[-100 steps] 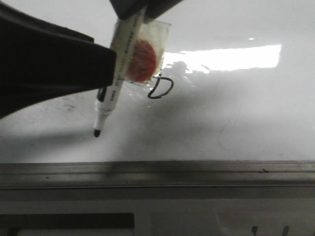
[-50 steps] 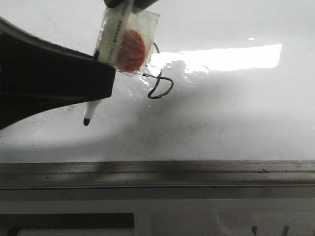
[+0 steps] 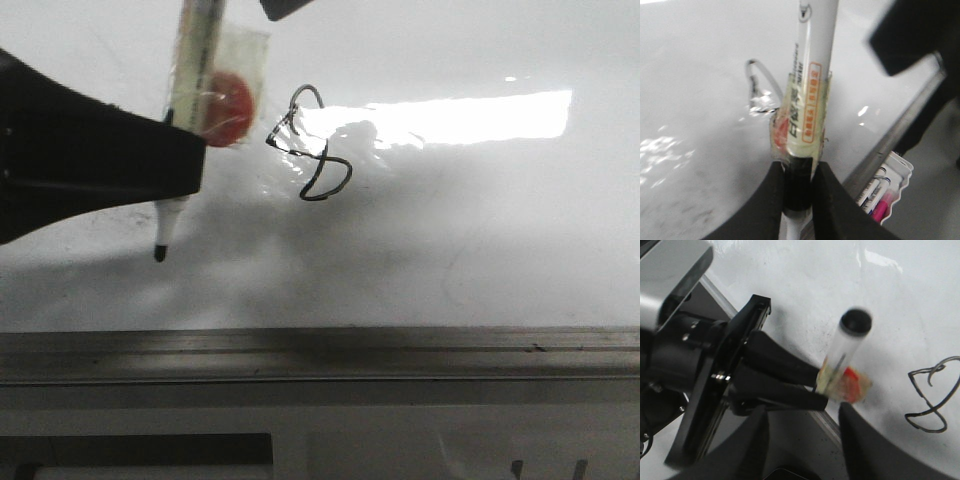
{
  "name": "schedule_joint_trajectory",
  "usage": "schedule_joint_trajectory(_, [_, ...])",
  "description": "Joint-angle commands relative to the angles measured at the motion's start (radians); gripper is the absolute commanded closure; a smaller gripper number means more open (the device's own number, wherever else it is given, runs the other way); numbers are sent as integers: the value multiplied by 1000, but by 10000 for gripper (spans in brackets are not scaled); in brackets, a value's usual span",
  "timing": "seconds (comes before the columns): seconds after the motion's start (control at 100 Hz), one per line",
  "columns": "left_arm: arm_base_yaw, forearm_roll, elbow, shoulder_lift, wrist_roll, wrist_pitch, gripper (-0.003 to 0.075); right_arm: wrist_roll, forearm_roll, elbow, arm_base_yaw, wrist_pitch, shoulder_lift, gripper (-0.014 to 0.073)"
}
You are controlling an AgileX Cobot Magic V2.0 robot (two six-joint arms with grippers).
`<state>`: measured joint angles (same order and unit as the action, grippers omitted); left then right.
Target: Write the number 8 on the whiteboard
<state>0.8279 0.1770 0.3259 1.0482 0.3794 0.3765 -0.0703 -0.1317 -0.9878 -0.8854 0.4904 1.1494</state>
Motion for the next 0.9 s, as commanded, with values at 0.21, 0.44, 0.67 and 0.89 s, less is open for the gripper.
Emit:
schedule_joint_trajectory(0.21, [1,-408,34,-7,13,-90,741,10,-21,-28,0,-30,-20,250])
schedule_joint_trajectory(0.44, [1,-412,34,-7,13,-90,741,10,-25,-28,0,-17,-20,250])
schedule_joint_trajectory(0.67, [1,-412,34,-7,13,-69,680,6,-25,-28,0,-8,-20,250])
schedule_joint_trajectory(0.89, [1,-413,34,-10,13,-69,351,3,-25,-28,0,-8,-27,250])
